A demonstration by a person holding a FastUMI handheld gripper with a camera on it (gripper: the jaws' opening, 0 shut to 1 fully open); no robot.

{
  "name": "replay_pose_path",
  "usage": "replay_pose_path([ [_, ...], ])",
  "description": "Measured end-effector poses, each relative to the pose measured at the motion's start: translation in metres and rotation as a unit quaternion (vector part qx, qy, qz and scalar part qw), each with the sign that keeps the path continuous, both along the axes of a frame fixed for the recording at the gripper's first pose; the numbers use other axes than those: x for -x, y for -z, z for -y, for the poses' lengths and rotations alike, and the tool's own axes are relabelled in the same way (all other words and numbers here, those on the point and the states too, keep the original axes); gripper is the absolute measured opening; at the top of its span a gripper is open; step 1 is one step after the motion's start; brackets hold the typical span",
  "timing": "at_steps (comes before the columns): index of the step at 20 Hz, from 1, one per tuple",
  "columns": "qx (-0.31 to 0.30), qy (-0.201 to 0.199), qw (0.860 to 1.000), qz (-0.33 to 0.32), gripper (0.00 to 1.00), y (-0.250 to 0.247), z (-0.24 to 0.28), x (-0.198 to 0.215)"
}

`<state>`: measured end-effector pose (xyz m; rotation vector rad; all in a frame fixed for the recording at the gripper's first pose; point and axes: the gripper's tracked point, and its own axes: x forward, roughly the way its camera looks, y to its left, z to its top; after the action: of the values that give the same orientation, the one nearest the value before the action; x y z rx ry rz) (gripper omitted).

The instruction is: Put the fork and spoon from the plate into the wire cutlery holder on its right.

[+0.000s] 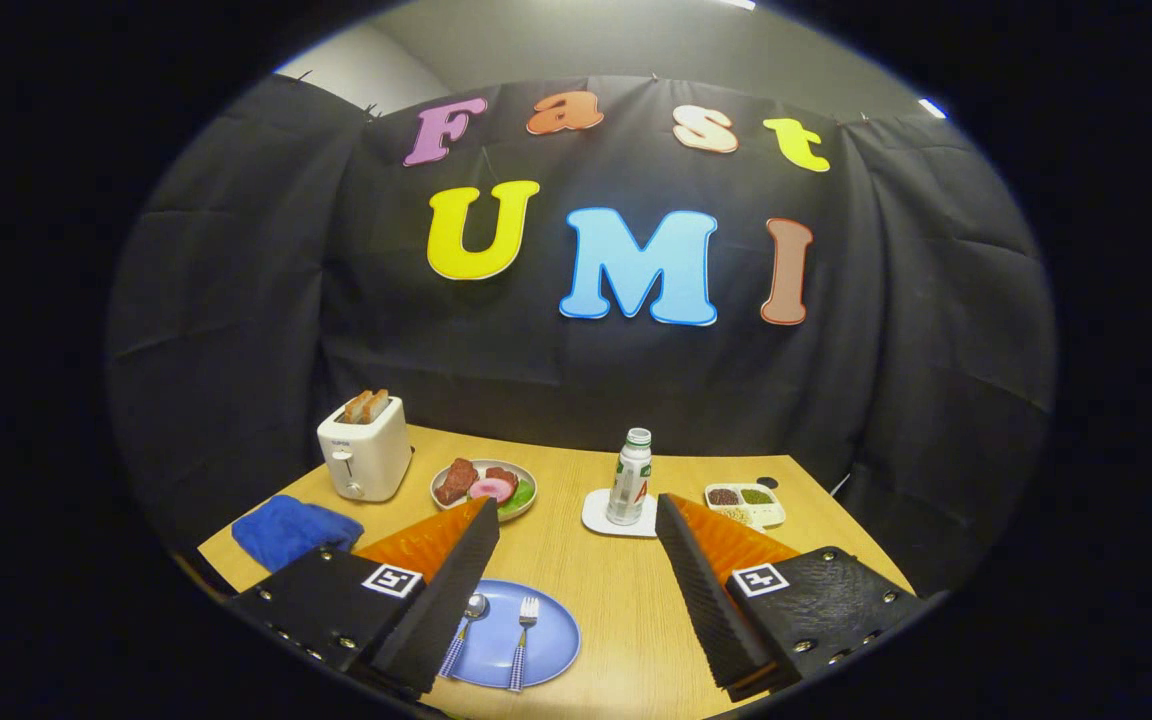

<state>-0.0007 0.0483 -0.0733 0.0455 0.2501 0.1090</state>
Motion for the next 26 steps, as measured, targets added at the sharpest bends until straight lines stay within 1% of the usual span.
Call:
replay_pose_path([
  [3, 0.010, -0.016, 0.999, -0.038, 0.97, 0.023, -0.011, 0.001],
  [6, 0.030, -0.041, 0.995, -0.088, 0.97, 0.053, -0.023, 0.004],
  [9, 0.039, -0.049, 0.992, -0.109, 0.97, 0.067, -0.027, 0.006],
  [11, 0.037, -0.056, 0.989, -0.134, 0.97, 0.085, -0.033, 0.008],
  [13, 0.036, -0.072, 0.981, -0.178, 0.97, 0.112, -0.043, 0.012],
  [15, 0.031, -0.090, 0.968, -0.231, 0.97, 0.140, -0.053, 0.023],
  [17, 0.035, -0.101, 0.957, -0.268, 0.97, 0.162, -0.055, 0.030],
  [21, 0.048, -0.105, 0.944, -0.309, 0.97, 0.193, -0.058, 0.033],
  [23, 0.052, -0.113, 0.934, -0.335, 0.96, 0.207, -0.061, 0.037],
  [25, 0.054, -0.121, 0.925, -0.357, 0.94, 0.219, -0.064, 0.039],
  [26, 0.058, -0.129, 0.920, -0.366, 0.89, 0.225, -0.066, 0.040],
])
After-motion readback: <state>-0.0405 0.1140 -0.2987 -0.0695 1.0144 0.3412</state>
